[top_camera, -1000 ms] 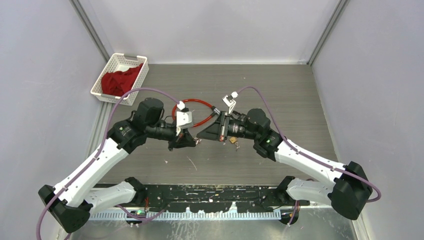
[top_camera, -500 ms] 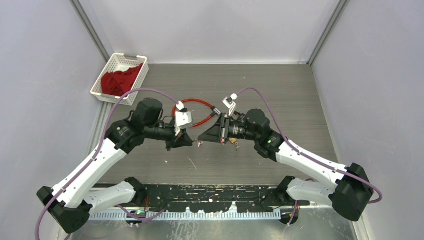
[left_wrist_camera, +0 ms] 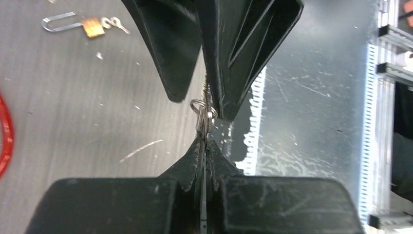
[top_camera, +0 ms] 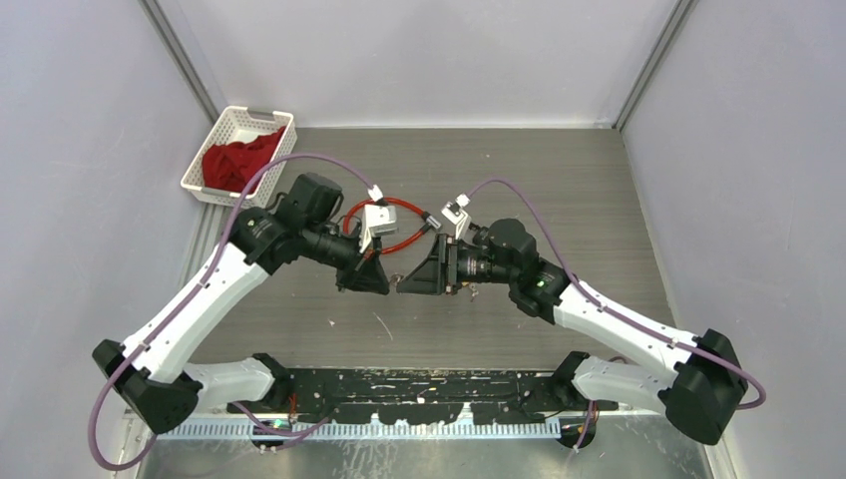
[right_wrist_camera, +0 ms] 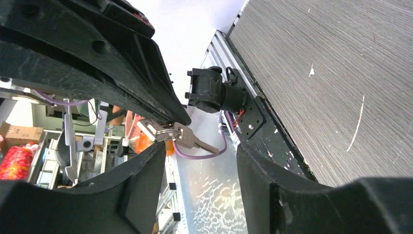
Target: Unlock with the key
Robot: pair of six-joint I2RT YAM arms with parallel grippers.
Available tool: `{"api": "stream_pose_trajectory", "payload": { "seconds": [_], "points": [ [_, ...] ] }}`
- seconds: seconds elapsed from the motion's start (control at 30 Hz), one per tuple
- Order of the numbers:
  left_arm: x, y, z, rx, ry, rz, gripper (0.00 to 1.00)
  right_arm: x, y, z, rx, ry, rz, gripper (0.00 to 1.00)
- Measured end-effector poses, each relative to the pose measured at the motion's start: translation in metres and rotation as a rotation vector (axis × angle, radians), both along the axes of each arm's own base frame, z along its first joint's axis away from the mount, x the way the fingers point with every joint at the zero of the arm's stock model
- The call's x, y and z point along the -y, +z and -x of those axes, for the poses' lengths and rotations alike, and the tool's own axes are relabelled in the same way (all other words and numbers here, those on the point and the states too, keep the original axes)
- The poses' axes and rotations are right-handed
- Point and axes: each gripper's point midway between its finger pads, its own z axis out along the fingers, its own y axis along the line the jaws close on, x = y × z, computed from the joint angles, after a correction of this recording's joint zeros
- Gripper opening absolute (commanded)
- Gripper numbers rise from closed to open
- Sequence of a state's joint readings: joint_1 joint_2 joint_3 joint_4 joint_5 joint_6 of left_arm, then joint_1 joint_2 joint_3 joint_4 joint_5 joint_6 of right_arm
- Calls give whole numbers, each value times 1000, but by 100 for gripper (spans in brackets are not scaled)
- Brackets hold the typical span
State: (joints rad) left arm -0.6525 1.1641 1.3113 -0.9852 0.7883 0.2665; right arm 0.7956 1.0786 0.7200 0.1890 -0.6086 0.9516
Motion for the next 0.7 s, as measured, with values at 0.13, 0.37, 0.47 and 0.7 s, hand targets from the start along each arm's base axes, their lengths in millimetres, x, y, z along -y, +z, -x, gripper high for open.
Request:
{"api": "stream_pose_trajectory", "payload": {
  "seconds": [0.13, 0.37, 0.47, 0.7],
  "points": [
    [-3, -5, 11, -103, -24, -51, 0, 10, 8, 0, 31, -5, 12, 67],
    [-10, -4, 32, -242, -74, -95, 0, 21, 46, -1, 153, 15, -10, 66],
    [-11, -5, 39, -293, -90, -108, 0, 18, 51, 0, 166, 50, -18, 63],
    [-13, -6, 46, -346, -111, -124, 0, 4, 36, 6, 109, 137, -35, 62]
  ]
}}
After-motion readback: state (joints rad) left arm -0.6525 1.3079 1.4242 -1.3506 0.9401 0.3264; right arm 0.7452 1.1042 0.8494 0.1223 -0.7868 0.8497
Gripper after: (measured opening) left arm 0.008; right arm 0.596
